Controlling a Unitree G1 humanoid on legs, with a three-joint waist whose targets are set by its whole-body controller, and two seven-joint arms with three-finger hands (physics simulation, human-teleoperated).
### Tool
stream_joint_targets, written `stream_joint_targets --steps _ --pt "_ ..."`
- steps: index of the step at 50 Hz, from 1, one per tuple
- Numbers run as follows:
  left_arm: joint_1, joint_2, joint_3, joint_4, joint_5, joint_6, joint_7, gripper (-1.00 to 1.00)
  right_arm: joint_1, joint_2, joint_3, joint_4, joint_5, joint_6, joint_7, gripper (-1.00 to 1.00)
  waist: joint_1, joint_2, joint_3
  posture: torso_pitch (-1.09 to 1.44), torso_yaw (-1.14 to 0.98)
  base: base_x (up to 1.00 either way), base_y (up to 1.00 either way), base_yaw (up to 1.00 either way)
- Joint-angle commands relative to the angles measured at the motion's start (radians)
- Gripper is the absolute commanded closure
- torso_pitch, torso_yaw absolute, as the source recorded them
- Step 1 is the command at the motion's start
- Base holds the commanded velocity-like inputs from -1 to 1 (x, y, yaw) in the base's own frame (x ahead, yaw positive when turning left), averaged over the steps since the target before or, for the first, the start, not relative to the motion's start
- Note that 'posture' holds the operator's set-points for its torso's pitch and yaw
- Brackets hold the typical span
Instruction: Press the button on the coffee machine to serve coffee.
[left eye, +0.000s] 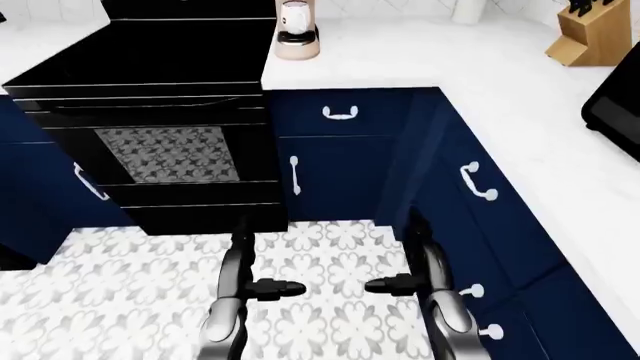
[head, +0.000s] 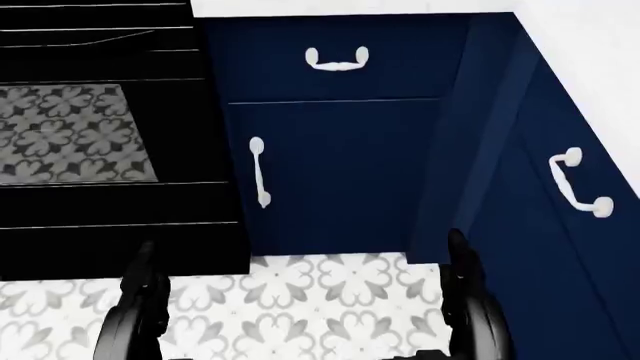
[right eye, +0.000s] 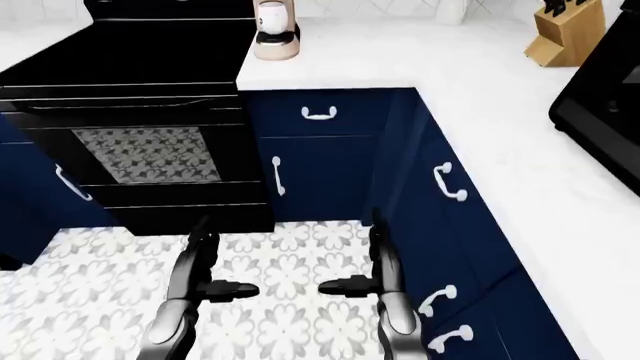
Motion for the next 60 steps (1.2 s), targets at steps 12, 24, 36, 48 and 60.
stream_joint_targets --steps 12,24,36,48,60 --pt "-0.030 0.003 0.003 -0.080 -0.009 -0.057 -0.005 -1.00 -0.018 -0.006 0.001 -0.093 -0.013 -0.051 0.007 -1.00 0.008 -0.006 -0.077 0.00 0.00 0.00 0.00 0.00" --pt "-0.036 -0.001 -0.007 -0.063 -0.001 -0.062 0.000 -1.00 -0.036 -0.011 -0.009 -0.149 -0.026 0.005 0.000 -1.00 0.008 -0.005 -0.090 0.00 0.00 0.00 0.00 0.00" --pt "-0.152 0.025 0.042 -0.231 -0.054 0.193 0.036 -1.00 -0.121 -0.013 -0.005 -0.391 -0.029 0.299 -0.014 -1.00 0.009 -0.004 -0.089 0.00 0.00 0.00 0.00 0.00" --pt "-0.377 0.105 0.100 -0.339 -0.101 0.472 0.058 -1.00 -0.348 -0.053 -0.029 -0.559 -0.010 0.646 -0.017 -1.00 0.008 0.001 -0.085 0.00 0.00 0.00 0.00 0.00" --pt "-0.587 0.206 0.151 -0.376 -0.195 0.695 0.123 -1.00 -0.609 -0.121 -0.083 -0.625 0.059 0.909 -0.051 -1.00 0.009 0.005 -0.077 0.00 0.00 0.00 0.00 0.00"
